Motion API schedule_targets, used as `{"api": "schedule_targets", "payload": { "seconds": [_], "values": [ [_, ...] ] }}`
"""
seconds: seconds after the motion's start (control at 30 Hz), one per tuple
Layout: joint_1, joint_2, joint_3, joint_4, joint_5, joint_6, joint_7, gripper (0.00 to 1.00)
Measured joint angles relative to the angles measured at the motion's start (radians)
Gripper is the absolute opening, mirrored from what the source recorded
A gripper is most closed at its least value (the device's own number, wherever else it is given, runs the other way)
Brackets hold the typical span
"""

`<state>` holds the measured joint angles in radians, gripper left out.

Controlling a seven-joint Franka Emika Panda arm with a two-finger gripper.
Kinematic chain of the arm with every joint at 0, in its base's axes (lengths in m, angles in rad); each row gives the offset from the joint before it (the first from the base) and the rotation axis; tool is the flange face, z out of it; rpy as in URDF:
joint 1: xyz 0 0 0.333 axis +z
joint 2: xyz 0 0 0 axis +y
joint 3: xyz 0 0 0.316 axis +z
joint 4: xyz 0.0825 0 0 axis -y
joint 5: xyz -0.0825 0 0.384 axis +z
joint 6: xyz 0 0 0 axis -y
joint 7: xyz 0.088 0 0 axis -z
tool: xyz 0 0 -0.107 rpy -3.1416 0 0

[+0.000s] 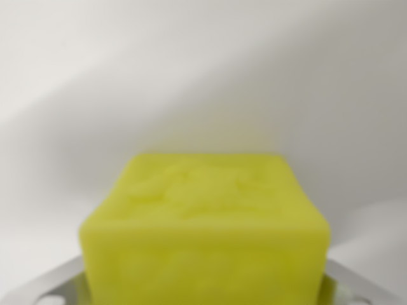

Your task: Pick yellow cube

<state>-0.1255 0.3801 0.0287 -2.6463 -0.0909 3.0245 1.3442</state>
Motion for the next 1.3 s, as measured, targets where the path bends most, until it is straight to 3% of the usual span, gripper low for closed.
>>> {"api": "schedule_targets", "payload": {
  "seconds": [0.2,0.77,1.3],
  "values": [
    [-0.002,-0.015,0.002,-0.004,0.002,-0.01,-0.003,0.0],
    [0.009,-0.112,0.002,-0.028,0.049,-0.082,-0.038,0.0],
    [0.016,-0.204,0.001,-0.045,0.071,-0.158,-0.054,0.0]
  ]
}}
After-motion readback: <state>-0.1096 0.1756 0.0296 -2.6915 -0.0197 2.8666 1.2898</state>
